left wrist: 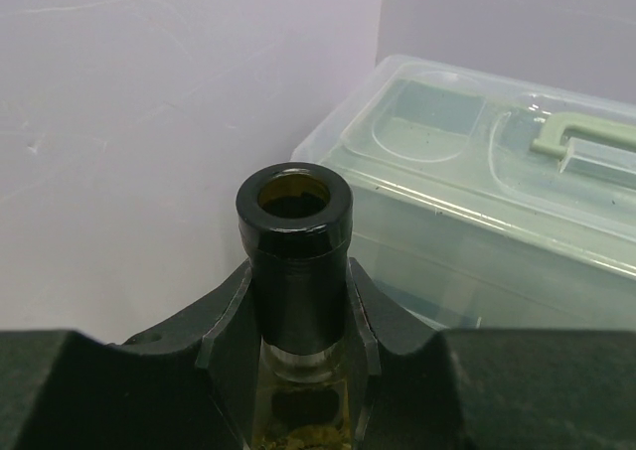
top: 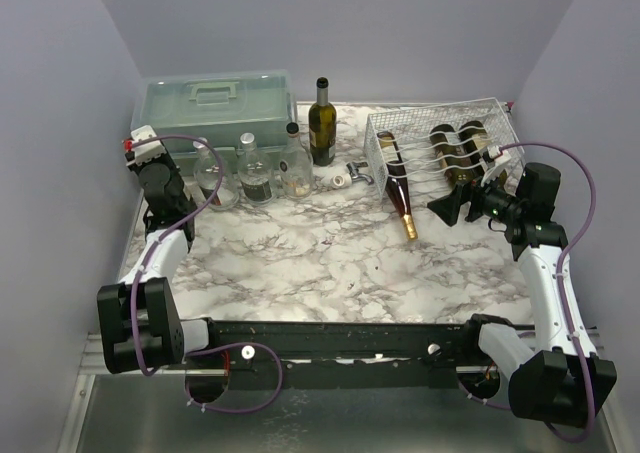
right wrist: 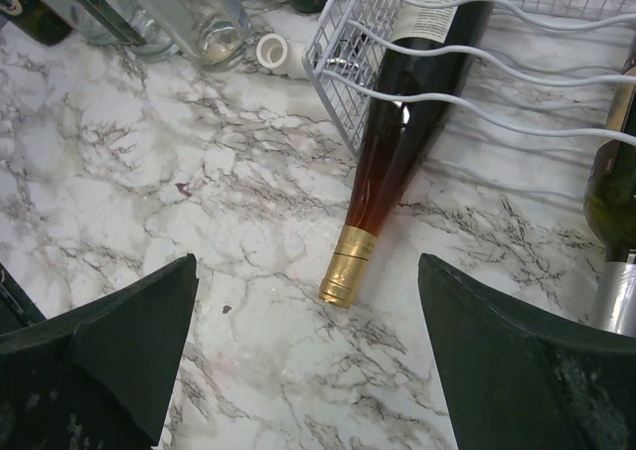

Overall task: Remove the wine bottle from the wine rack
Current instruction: Place the wine bottle at the center of the board.

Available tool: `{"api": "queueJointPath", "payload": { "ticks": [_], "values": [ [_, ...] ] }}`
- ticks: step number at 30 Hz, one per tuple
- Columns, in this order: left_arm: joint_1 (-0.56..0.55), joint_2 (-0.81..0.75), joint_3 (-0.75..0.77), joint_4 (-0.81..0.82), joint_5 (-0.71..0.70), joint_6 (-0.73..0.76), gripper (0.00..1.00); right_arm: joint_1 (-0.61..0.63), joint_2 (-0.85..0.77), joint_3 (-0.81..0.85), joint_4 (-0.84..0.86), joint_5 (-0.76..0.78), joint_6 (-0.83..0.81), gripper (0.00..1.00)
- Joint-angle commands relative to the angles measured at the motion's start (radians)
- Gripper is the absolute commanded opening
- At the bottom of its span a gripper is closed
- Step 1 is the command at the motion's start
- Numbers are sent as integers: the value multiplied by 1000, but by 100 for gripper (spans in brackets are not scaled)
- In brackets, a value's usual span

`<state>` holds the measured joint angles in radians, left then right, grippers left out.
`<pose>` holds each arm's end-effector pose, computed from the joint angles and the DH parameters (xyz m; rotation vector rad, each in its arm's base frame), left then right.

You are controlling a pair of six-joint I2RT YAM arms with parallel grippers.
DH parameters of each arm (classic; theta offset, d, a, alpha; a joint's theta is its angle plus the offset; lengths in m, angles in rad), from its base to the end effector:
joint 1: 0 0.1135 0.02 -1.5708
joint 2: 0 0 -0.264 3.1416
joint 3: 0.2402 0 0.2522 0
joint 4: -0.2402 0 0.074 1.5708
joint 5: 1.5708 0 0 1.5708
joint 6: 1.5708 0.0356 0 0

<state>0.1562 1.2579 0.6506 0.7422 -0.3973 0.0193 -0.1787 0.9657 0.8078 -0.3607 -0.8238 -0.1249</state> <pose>0.2744 0.0572 0.2885 -0.4246 1.3975 0.4282 0.2078 -0.0110 0.3027 -0.4331 1.9228 0.6573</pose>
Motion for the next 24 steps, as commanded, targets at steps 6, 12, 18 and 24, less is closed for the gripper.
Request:
{"api": "queueJointPath", "payload": {
  "ticks": [6, 12, 18, 24],
  "values": [
    [8, 4, 47, 132, 69, 16, 24, -3, -4, 2, -11, 9, -18, 95],
    [9, -7, 29, 131, 33, 24, 45, -3, -5, 3, -12, 8, -18, 95],
    [8, -21, 24, 128, 23, 30, 62, -2, -12, 4, -13, 6, -18, 95],
    [9, -55, 25, 115, 6, 34, 75, -3, -14, 4, -14, 5, -18, 95]
  ]
}}
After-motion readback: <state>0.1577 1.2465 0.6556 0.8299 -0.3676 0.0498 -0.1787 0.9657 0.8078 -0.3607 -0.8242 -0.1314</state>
